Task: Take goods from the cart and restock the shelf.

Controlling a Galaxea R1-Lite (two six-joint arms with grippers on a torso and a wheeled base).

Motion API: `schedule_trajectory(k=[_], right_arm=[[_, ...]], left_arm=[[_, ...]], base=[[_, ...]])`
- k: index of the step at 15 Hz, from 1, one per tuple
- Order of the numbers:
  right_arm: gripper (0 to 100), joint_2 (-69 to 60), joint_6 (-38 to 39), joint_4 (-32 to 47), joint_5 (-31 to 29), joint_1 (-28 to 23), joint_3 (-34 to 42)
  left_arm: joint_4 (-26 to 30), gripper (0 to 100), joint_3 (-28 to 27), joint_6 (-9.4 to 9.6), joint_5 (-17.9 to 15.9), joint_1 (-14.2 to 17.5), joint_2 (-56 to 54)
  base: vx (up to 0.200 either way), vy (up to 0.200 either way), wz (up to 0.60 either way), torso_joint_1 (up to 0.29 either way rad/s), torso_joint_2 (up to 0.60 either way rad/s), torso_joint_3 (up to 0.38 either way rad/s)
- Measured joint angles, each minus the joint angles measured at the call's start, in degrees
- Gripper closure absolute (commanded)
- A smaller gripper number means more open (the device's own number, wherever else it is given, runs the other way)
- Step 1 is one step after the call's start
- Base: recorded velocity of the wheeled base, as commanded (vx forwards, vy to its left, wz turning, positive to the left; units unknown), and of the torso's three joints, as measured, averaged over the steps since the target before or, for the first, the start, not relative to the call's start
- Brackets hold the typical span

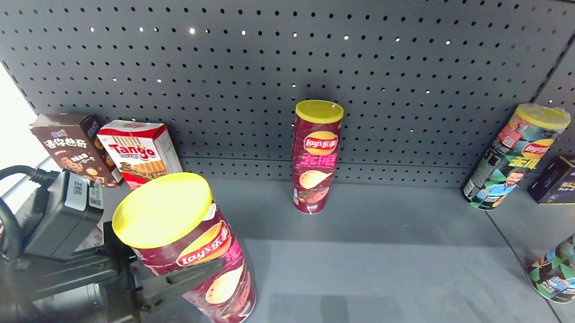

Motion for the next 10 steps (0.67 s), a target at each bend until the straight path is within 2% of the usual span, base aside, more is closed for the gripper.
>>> schedule_trajectory(k=[5, 10], right_arm=[[0, 10.25, -2.07, -4.08, -1.17, 7.41, -4.91], [0, 17.91, -2.19, -7.88, -2.6, 12.54, -6.91]], left_arm=[[0.0, 100, 0.41, 0.05, -0.82, 2.15, -0.11], [0.0, 100, 1.01, 0.07, -0.89, 2.5, -0.11]], base=[[0.0, 0.0, 0.0, 0.0, 0.0, 0.0], [0.0, 0.0, 0.0, 0.0, 0.0, 0.0]])
